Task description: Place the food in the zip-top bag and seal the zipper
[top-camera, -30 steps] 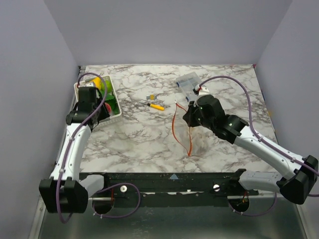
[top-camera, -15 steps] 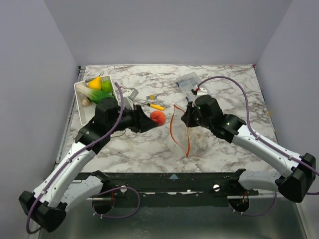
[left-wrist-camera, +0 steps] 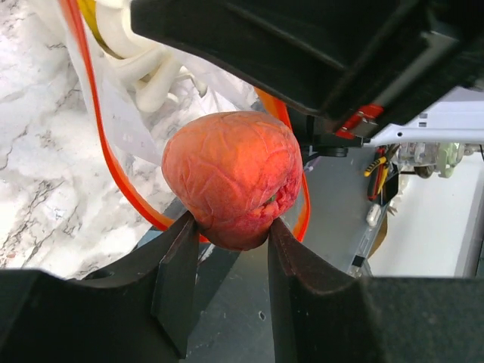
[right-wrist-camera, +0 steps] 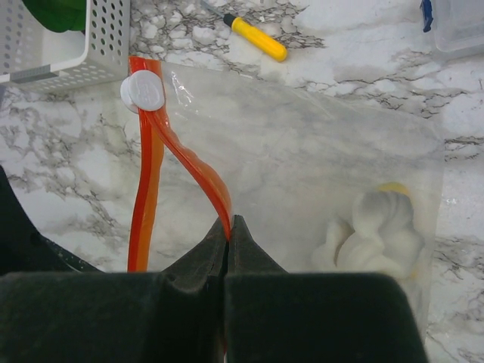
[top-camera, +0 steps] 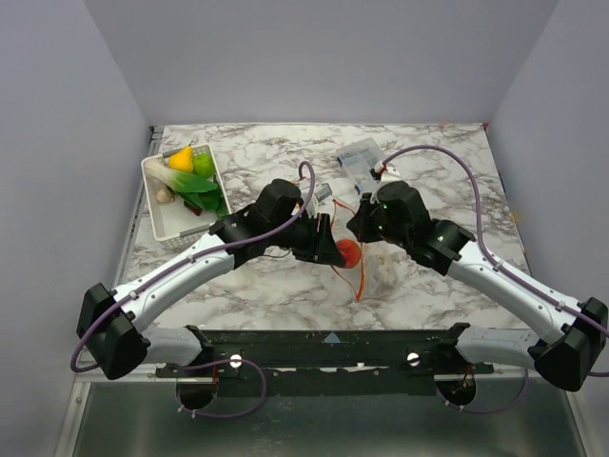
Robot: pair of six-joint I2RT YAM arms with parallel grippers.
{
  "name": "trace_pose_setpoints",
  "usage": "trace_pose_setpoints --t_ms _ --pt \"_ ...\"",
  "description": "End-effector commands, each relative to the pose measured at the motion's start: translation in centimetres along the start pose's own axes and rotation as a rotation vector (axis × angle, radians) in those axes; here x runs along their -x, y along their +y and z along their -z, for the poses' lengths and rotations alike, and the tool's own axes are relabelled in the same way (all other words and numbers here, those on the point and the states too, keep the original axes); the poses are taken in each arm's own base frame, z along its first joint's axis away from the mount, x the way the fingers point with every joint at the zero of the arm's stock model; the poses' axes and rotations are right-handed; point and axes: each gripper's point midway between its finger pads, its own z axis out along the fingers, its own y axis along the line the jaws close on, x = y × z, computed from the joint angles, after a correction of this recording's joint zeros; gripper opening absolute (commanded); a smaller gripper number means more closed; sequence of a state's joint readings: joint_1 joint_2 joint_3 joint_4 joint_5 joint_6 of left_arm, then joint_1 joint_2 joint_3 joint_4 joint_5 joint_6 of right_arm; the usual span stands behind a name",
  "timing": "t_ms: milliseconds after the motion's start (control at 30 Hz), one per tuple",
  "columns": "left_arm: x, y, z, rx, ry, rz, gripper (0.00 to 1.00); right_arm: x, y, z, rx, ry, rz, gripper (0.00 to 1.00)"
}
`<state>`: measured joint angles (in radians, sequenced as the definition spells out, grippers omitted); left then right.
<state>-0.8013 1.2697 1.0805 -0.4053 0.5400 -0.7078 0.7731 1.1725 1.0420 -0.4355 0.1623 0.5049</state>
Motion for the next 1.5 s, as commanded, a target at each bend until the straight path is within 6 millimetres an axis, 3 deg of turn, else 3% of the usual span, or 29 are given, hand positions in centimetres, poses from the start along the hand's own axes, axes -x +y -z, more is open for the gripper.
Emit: trace_pose_setpoints --t_ms 0,100,200,267,333,433,633,833,1133,1467 --pt "0.3 -0.3 0.0 0.043 0.015 0.005 0.0 1.1 0.7 0.9 0.031 -0.032 -0.022 0.01" --pt "0.2 -0.2 -0.3 0.052 0.026 0.013 0.02 1.0 0.7 0.9 0.031 -0.03 -0.024 0.01" --pt "0.3 -0.1 -0.3 0.061 0.03 0.015 0.36 0.9 0.6 0.8 0.025 -0.03 -0.025 0.01" --pt "0.5 -0.2 -0.1 0.067 0.022 0.004 0.51 0.9 0.5 0.7 0.022 -0.03 -0.029 0.01" --pt "0.8 -0.3 0.2 0.075 0.016 -0.013 0.6 0.9 0.5 0.7 0.018 -0.032 -0.03 0.01" --pt "1.0 -0.2 0.6 0.097 0.009 -0.034 0.65 0.9 0.4 0.6 0.014 -0.032 -0.036 0.01" --pt "1.6 0.6 2.5 0.125 -0.031 -0.057 0.68 0.4 -0.1 0.3 -0.011 -0.024 -0.04 0.01" --pt "4.6 2.8 7.3 0.138 -0.243 -0.065 0.67 0.3 -0.6 0.1 -0.035 -0.033 -0.044 0.01" --pt "9.3 11.6 17.0 0.478 -0.687 0.043 0.68 0.8 -0.7 -1.1 -0.036 -0.081 -0.044 0.01" --pt "15.2 20.4 25.1 0.841 -1.03 0.239 0.68 0.7 -1.0 -2.6 -0.051 -0.097 -0.005 0.01"
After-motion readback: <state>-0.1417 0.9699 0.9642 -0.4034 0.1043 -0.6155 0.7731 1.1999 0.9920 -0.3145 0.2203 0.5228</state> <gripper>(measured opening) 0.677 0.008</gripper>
